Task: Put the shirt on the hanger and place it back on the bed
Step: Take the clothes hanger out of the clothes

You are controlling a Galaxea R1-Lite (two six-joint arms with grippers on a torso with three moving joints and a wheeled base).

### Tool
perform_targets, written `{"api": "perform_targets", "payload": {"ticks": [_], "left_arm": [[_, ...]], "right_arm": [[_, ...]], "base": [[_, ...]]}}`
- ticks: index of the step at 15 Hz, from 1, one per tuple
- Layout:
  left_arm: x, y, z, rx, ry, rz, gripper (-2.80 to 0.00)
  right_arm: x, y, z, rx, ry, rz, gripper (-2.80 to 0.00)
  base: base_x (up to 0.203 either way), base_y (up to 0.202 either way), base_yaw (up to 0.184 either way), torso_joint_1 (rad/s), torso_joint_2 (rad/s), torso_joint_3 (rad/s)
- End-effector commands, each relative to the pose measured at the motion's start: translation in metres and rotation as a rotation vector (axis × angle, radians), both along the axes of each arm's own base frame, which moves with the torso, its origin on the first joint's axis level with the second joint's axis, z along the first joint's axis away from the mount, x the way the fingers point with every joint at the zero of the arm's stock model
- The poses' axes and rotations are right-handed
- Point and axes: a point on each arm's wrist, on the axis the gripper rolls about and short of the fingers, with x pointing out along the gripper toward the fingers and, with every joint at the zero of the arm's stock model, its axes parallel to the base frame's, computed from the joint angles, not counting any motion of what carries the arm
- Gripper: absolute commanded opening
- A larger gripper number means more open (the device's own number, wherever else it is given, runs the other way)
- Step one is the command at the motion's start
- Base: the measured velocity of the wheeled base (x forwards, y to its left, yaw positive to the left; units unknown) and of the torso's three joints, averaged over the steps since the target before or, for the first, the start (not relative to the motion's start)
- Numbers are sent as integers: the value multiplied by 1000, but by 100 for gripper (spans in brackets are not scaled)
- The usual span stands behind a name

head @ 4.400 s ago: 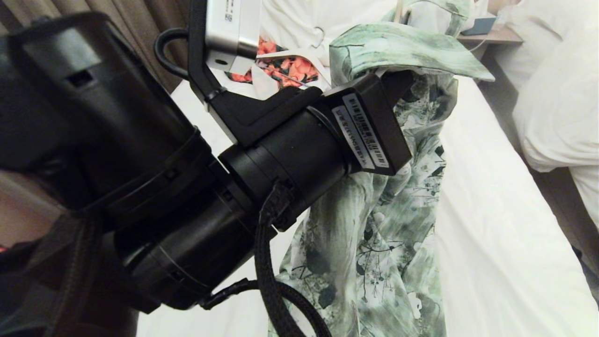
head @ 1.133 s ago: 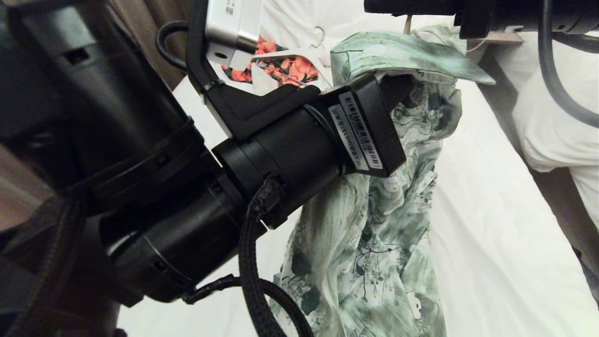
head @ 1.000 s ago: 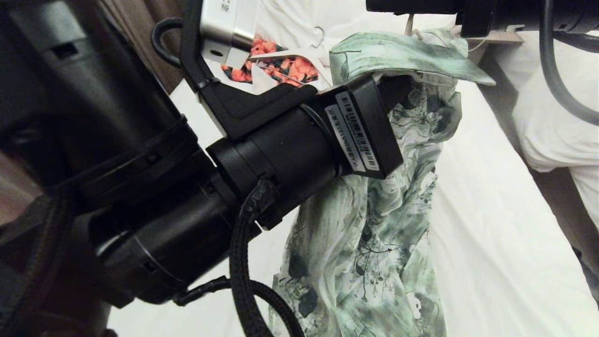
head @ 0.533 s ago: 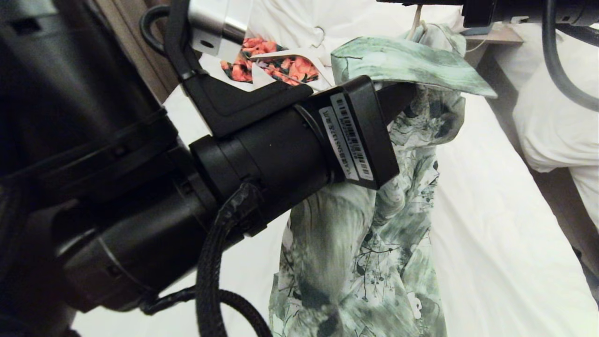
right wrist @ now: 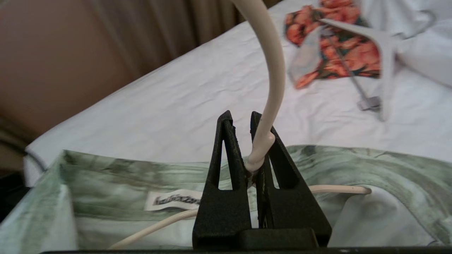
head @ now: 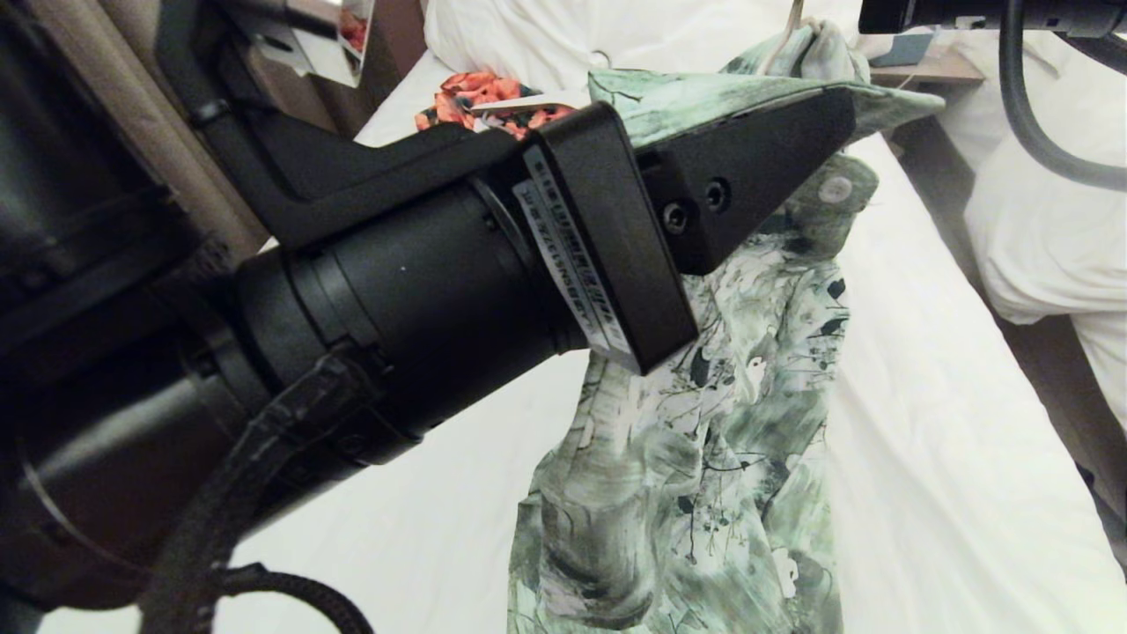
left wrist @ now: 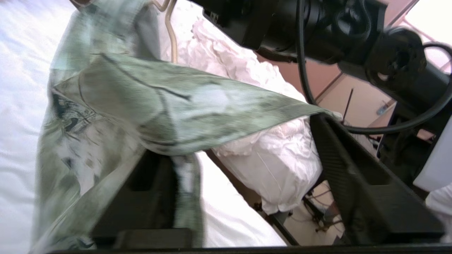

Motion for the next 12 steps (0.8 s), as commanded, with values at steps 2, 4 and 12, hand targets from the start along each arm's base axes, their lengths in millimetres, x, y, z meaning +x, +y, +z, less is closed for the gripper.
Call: {"api": "perform_targets", "payload": {"ticks": [2,4,12], "left_arm": [[3,12,7,-28,-16,26,0],[3,17,10,-35,-26,22,0],[10,1,2,14,1,20,0]], "right_arm": [[8,3,-2,14,-9,-83,-280],[16,-1,-2,25,-20,-122,-280],[11,-4,-5,69,52,-108,-280]], "base": [[0,0,0,0,0,0],[0,0,0,0,0,0],[0,0,0,0,0,0]]}}
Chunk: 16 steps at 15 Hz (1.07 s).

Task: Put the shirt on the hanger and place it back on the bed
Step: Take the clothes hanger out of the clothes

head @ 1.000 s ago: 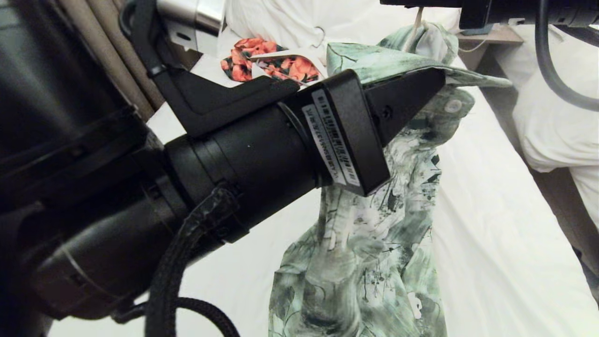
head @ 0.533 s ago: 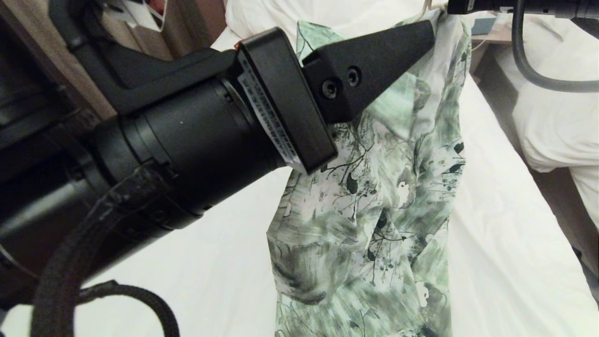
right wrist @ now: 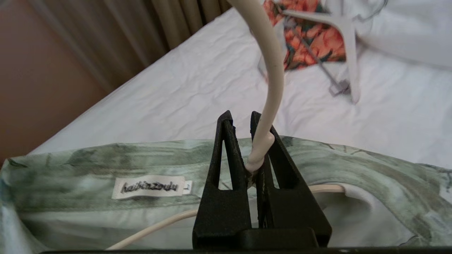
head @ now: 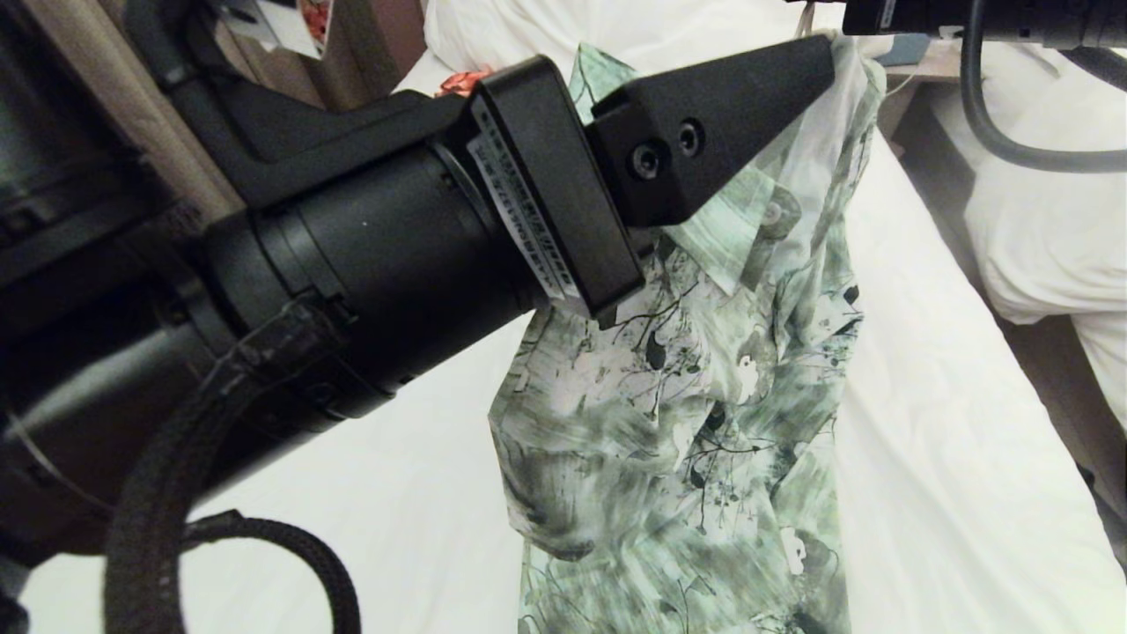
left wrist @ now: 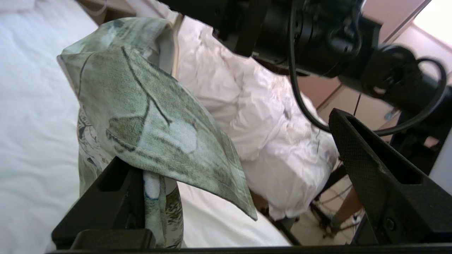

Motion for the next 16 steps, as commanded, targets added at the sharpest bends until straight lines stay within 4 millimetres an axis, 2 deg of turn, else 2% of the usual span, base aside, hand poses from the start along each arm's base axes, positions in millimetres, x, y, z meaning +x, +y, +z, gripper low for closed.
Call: {"api": "perform_targets", "payload": {"ticks": [1,4,9,11,14,16], "left_arm": [[2,-14,-7,32,22,-11,0],[0,-32,-11,41,50,25,0],[7,-45,-19,146,108,54,0],[13,-52,-25,173,121,75,0],[19,-50,-29,278,170,100,0],[22,-48,-26,281,171,114,0]], "right_arm": [[-3,0,-1,12,22,11,-280],[-5,6,-9,-1,66,32,-280],[-18,-3,-20,-24,126,32,-280],[-16,-4,-28,-4,183,26,-280],[-7,-10,-37,-1,220,-8,-280],[-5,-14,-37,0,221,-13,-280]], "base": [[0,0,0,0,0,0],[0,0,0,0,0,0],[0,0,0,0,0,0],[0,0,0,0,0,0],[0,0,0,0,0,0],[0,0,0,0,0,0]]}}
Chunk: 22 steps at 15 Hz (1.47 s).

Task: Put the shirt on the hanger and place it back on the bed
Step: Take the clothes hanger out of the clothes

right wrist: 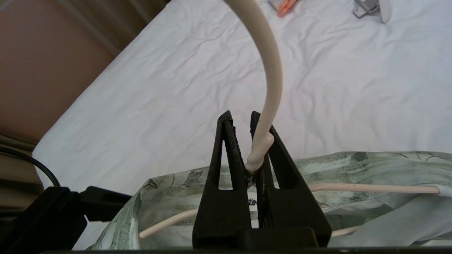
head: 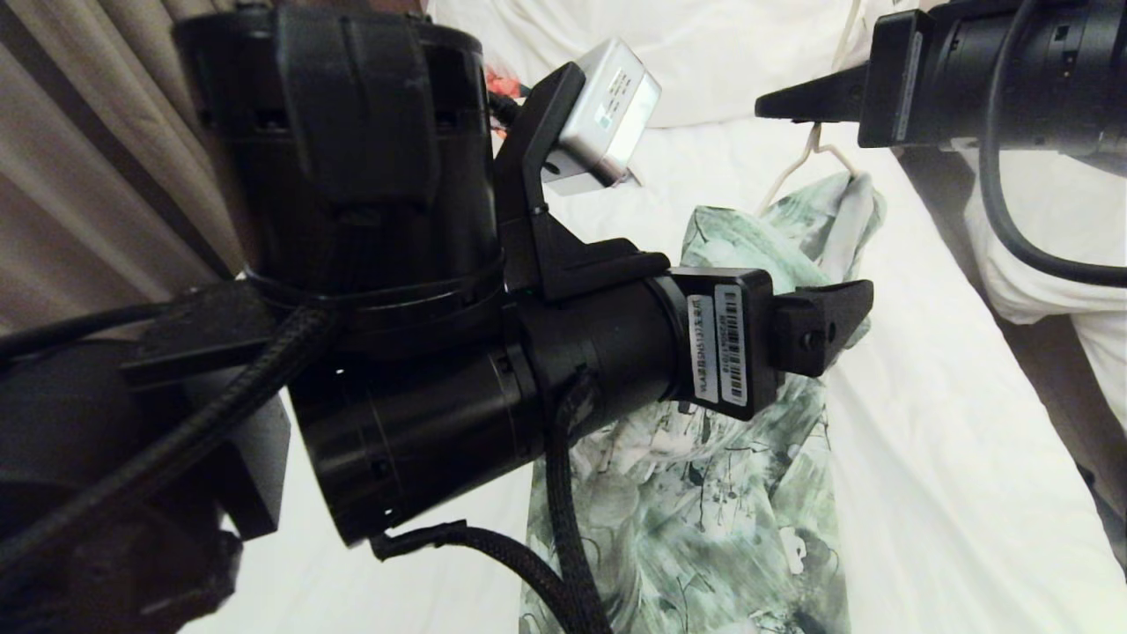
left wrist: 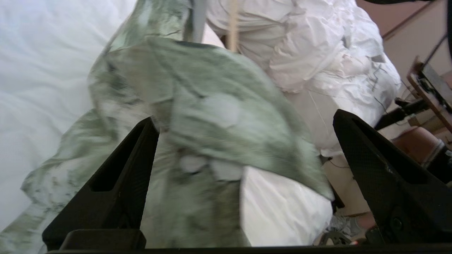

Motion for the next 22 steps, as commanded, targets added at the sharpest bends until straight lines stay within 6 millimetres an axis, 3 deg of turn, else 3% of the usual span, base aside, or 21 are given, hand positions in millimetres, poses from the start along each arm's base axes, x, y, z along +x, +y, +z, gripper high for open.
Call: {"api": "perform_targets", "payload": {"ticks": [1,5,9,16,21,22], "left_arm": [[4,1,3,-6,-15,27,0],[12,9,9,7,-68,104,0],[22,32,23,15,-155,219,0],[1,70,54,-91,-213,243,0],[10,76,54,-100,-219,284,0],[10,77,57,-124,-232,288,-280]], "right_arm": [[1,-3,0,1,3,-7,-280],[-4,-6,4,7,-11,-10,-280],[-8,-9,8,12,-33,-18,-280],[-1,-15,11,-1,-79,-53,-280],[3,-17,17,5,-116,-96,-280],[4,-18,19,14,-131,-106,-280]], "base": [[0,0,0,0,0,0],[0,0,0,0,0,0],[0,0,0,0,0,0],[0,0,0,0,0,0],[0,0,0,0,0,0],[0,0,0,0,0,0]]}}
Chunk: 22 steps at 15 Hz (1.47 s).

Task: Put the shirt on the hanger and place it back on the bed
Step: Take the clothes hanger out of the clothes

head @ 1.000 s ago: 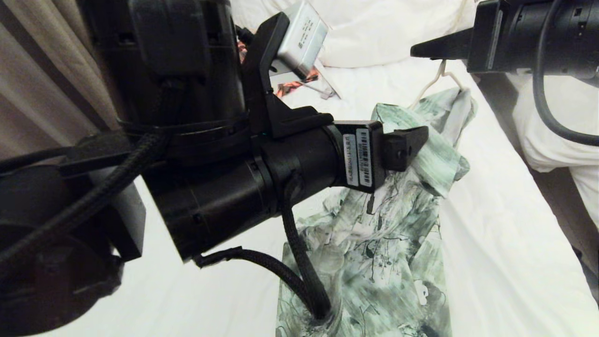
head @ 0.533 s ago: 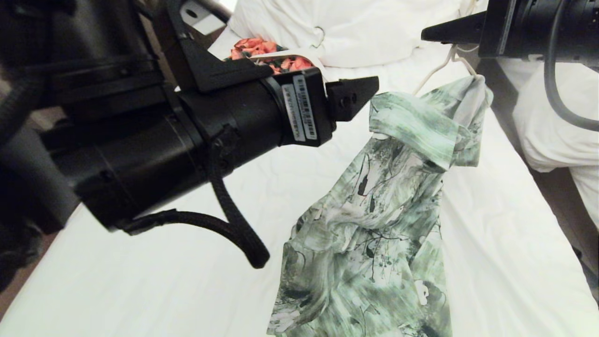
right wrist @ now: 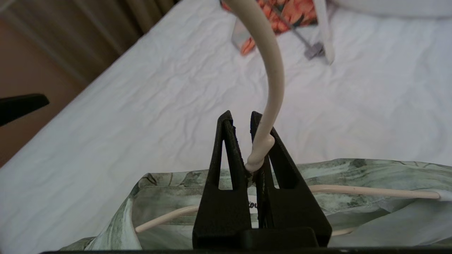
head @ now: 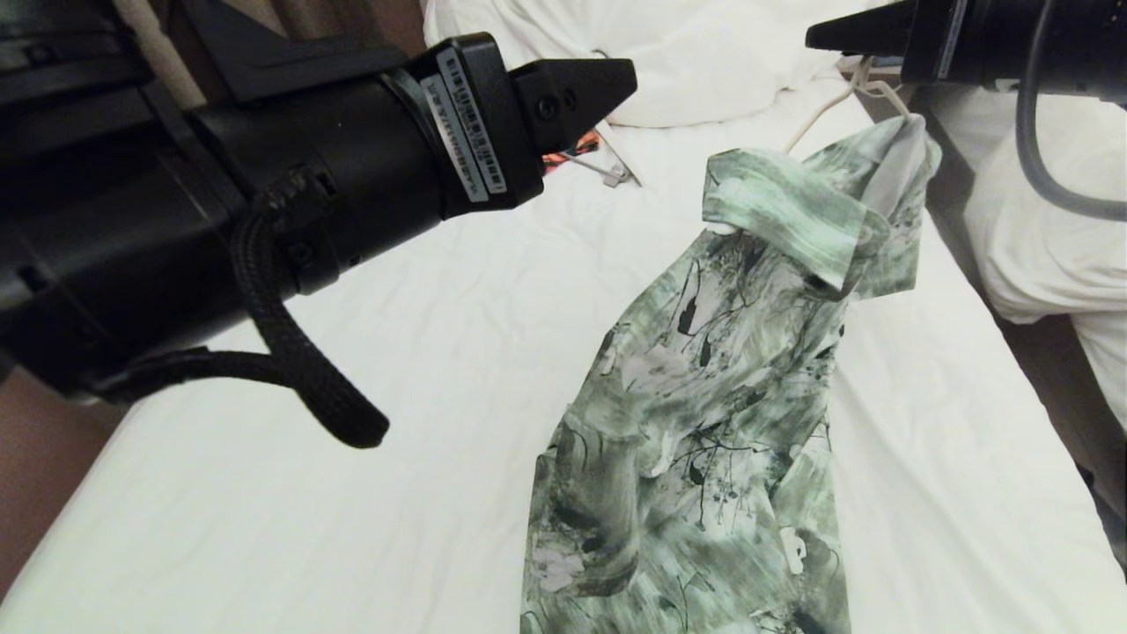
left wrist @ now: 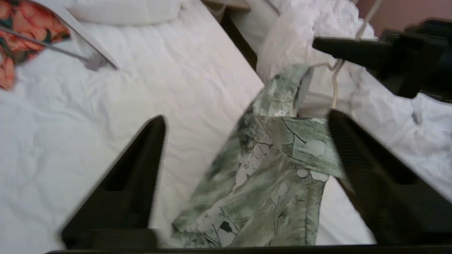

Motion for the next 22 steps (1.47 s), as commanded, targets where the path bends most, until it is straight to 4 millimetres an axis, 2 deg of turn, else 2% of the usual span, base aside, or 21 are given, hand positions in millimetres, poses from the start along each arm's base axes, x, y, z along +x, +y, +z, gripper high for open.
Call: {"api": "perform_targets", "payload": {"ticks": [1,7,10,14,19,22], "left_arm": [[2,2,4,-30,-22,12,-280],[8,10,6,-23,-24,41,-280],[5,21,10,11,1,48,-280],[3,24,12,9,-2,44,-280],[2,26,11,25,9,47,-280],[-2,30,6,104,74,44,-280]], "right_arm": [[3,-3,-1,0,-2,-15,-280],[6,-8,-3,-2,6,-37,-280],[5,-9,-2,0,-1,-40,-280],[6,-17,-1,1,-7,-70,-280],[6,-20,0,1,-9,-79,-280],[9,-26,2,9,-31,-106,-280]], "base": [[0,0,0,0,0,0],[0,0,0,0,0,0],[0,0,0,0,0,0],[0,0,0,3,-16,-16],[0,0,0,77,-381,-297],[0,0,0,131,-494,-363]]}}
